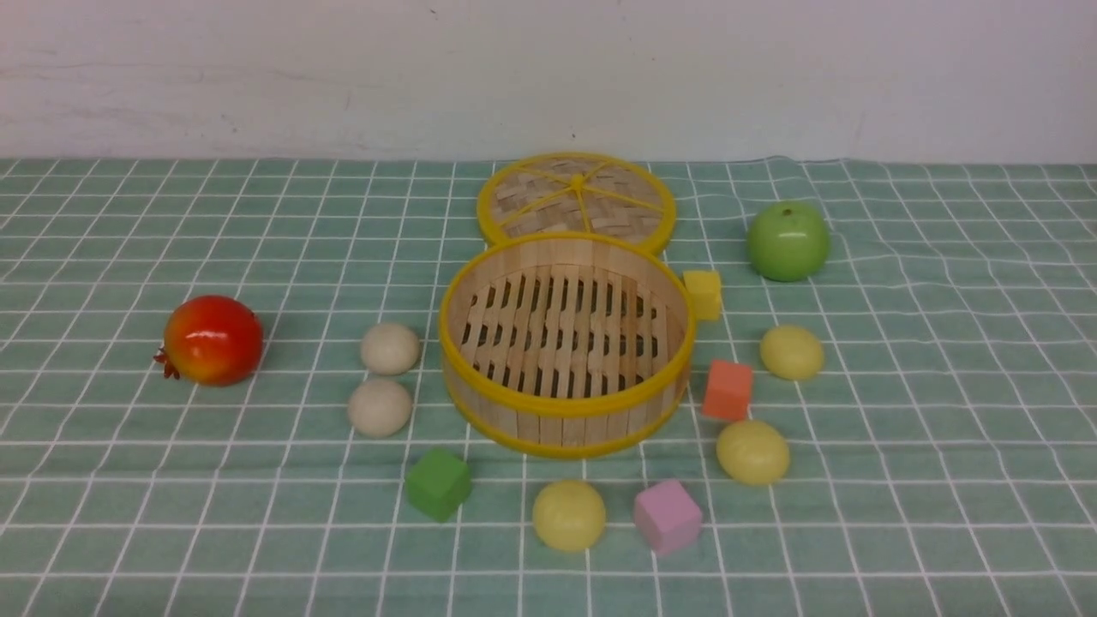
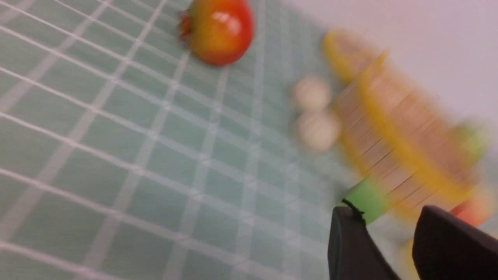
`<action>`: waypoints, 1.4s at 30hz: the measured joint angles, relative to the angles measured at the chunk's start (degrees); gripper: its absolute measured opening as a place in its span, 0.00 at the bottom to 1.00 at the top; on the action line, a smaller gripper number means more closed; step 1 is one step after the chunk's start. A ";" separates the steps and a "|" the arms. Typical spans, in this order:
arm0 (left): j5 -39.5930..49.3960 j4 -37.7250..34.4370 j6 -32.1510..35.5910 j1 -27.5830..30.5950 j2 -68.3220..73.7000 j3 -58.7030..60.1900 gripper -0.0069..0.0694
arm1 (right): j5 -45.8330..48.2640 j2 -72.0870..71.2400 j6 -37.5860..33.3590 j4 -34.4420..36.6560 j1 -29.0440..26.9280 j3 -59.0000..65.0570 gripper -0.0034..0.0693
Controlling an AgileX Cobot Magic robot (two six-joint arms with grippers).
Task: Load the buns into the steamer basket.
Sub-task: Use the left arm to grab a steamed stuffed bun
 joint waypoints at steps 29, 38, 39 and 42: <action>45.91 -0.60 21.08 -0.15 61.32 -50.46 0.07 | 0.00 0.00 0.00 0.01 0.00 0.00 0.38; 42.51 2.30 20.12 -14.83 76.36 -61.80 0.07 | 0.00 0.00 0.00 -0.10 0.00 0.00 0.38; 42.45 3.36 18.80 -15.61 77.41 -63.01 0.07 | 0.00 0.00 0.00 -0.10 0.00 0.00 0.38; 42.33 7.75 15.95 -16.16 81.90 -67.50 0.07 | 0.00 0.00 0.00 -0.10 0.00 0.00 0.38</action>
